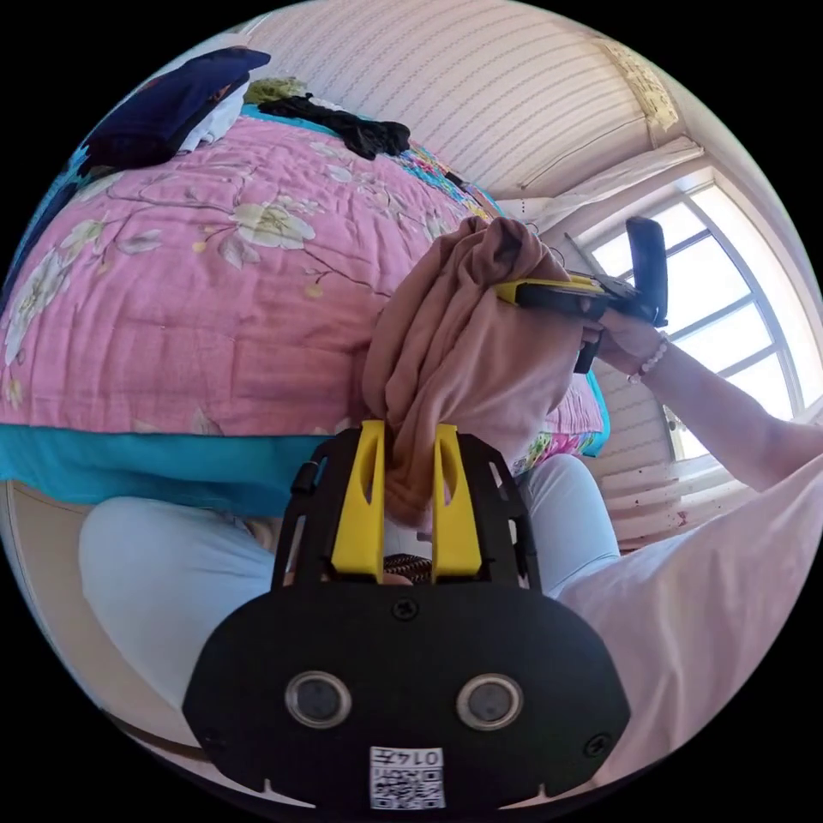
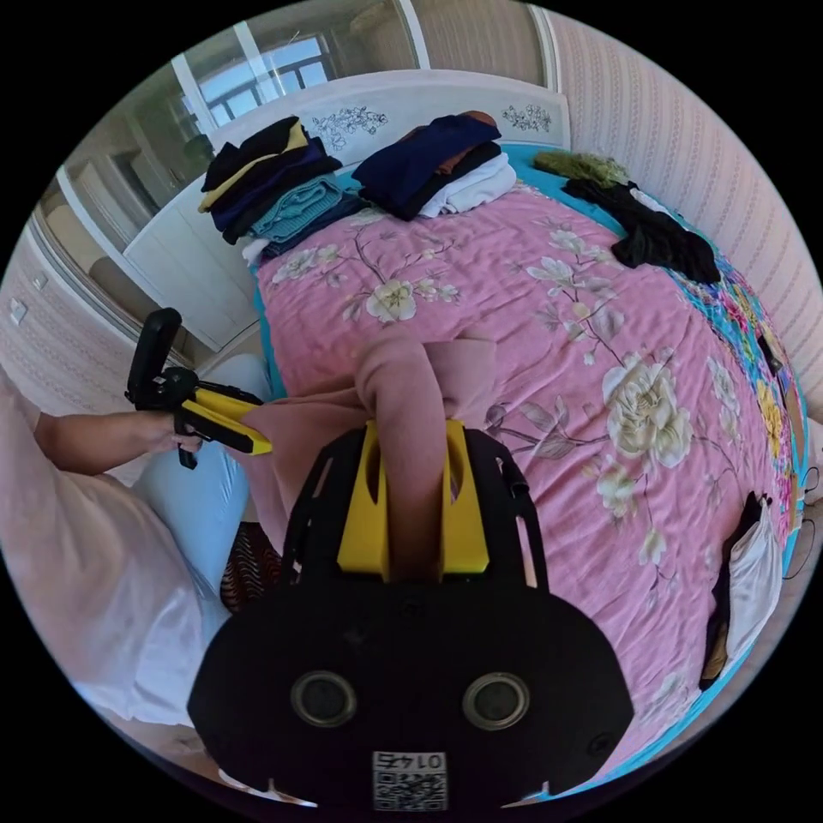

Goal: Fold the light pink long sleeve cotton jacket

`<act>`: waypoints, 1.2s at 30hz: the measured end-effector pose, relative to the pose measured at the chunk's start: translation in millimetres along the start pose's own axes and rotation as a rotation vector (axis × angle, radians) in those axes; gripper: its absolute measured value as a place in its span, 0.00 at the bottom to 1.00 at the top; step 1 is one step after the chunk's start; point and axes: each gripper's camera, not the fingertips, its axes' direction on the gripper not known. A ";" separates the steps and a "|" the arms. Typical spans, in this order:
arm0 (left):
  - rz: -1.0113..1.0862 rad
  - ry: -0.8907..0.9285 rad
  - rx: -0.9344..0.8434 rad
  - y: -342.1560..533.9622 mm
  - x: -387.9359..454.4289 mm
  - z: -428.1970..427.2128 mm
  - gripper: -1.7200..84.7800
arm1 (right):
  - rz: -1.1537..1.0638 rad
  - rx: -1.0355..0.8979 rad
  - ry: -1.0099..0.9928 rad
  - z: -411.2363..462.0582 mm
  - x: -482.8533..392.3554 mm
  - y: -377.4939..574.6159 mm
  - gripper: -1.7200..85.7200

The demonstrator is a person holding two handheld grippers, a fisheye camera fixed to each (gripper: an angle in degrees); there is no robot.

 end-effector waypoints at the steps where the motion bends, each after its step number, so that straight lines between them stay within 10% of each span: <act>1: 0.023 0.005 0.009 3.4 7.3 -7.0 0.11 | -0.004 0.041 0.006 -11.0 -8.1 12.1 0.13; 15: 0.141 -0.045 0.297 -3.8 55.0 -109.5 0.11 | -0.103 0.350 0.014 -101.5 -61.1 32.8 0.13; 24: -0.024 -0.225 0.776 -156.2 -59.1 -232.9 0.13 | -0.379 0.339 0.110 -128.0 -80.2 -263.5 0.18; 31: -0.477 -0.321 0.569 -280.7 -255.3 -199.5 0.14 | -0.103 -0.032 0.278 35.9 -60.4 -407.9 0.23; 36: -0.316 -0.452 0.624 -271.6 -243.9 -184.9 0.13 | -0.171 -0.030 0.287 113.5 -51.1 -374.7 0.23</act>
